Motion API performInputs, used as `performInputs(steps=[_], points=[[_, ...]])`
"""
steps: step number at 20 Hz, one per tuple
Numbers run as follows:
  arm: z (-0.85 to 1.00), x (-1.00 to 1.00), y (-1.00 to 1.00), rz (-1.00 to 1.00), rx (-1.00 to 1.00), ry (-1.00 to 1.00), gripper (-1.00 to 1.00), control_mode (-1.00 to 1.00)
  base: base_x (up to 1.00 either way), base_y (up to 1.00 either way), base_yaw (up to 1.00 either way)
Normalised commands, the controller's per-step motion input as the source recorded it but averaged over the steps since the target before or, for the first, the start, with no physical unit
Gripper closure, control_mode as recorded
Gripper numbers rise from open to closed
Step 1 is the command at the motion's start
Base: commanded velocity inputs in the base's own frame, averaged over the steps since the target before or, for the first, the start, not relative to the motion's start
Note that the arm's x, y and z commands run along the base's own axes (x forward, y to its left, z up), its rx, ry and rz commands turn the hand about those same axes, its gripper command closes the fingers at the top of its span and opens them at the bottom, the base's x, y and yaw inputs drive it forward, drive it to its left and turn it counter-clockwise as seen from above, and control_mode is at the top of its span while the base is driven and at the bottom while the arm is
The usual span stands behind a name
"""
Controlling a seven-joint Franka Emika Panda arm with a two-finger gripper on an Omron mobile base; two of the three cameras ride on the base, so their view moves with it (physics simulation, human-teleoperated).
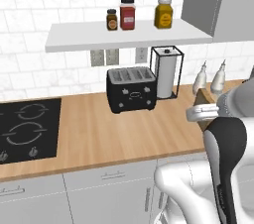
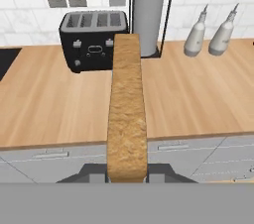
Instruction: Start the toaster. Once the lever pops up, take the bread to the plate on the dining counter.
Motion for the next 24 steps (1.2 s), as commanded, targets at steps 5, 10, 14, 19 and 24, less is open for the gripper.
performInputs(steps=[5, 10, 14, 19, 24], points=[[0.0, 0.0, 0.0, 0.0, 0.0, 0.0, 1.0, 1.0, -0.92, 0.04, 0.43], [0.0, 0.0, 0.0, 0.0, 0.0, 0.0, 1.0, 1.0, -0.43, 0.14, 0.92], [0.0, 0.0, 0.0, 0.0, 0.0, 0.0, 1.0, 1.0, -0.19, 0.0, 1.0], [0.0, 0.0, 0.0, 0.0, 0.0, 0.0, 1.0, 1.0, -0.2, 0.0, 1.0], [0.0, 0.0, 0.0, 0.0, 0.0, 0.0, 1.0, 1.0, -0.21, 0.0, 1.0]])
